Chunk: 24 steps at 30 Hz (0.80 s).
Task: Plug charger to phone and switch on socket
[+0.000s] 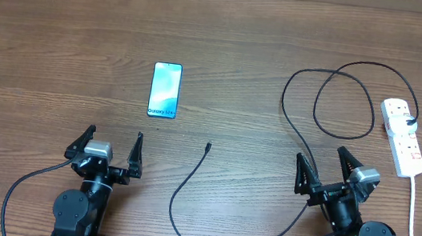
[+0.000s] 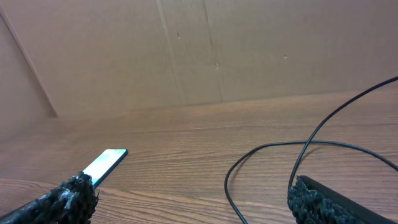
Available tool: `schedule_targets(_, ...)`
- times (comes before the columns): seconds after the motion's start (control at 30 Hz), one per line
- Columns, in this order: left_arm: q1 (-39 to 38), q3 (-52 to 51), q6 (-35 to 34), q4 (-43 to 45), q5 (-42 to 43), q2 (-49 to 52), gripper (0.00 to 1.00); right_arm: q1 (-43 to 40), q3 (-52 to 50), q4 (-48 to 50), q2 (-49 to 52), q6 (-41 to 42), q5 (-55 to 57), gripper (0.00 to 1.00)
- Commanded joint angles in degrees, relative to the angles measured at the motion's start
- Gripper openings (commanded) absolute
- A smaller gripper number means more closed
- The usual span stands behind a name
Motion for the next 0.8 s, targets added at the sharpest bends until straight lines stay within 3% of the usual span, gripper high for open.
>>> schedule_targets(0.0, 0.33, -0.20, 1.07, -0.04, -0.13, -0.59, 0.99, 0.31, -0.55, 0.39, -0.57, 0.13, -0.04, 1.00)
schedule_targets(0.3, 0.24, -0.04, 0.81, 0.92, 0.66, -0.59, 0.99, 0.31, -0.55, 0.39, -0.55, 0.13, -0.04, 1.00)
schedule_targets(0.4, 0.24, 3.26, -3.56, 4.76, 10.43, -0.59, 1.00, 0.31, -0.55, 0.39, -0.55, 0.13, -0.04, 1.00)
schedule_targets(0.53, 0.26, 10.80, -10.78, 5.92, 9.35, -0.50, 1.00, 0.31, -0.55, 0.39, -0.55, 0.13, -0.04, 1.00)
schedule_targets(0.63, 0.24, 17.53, -11.30, 2.62, 9.35, 1.07, 1.00, 0.31, -0.55, 0.39, -0.55, 0.13, -0.04, 1.00)
schedule_targets(0.77, 0.24, 29.66, -12.20, -9.86, 10.80, 7.37, 1.00, 0.31, -0.55, 0.39, -0.55, 0.13, -0.04, 1.00)
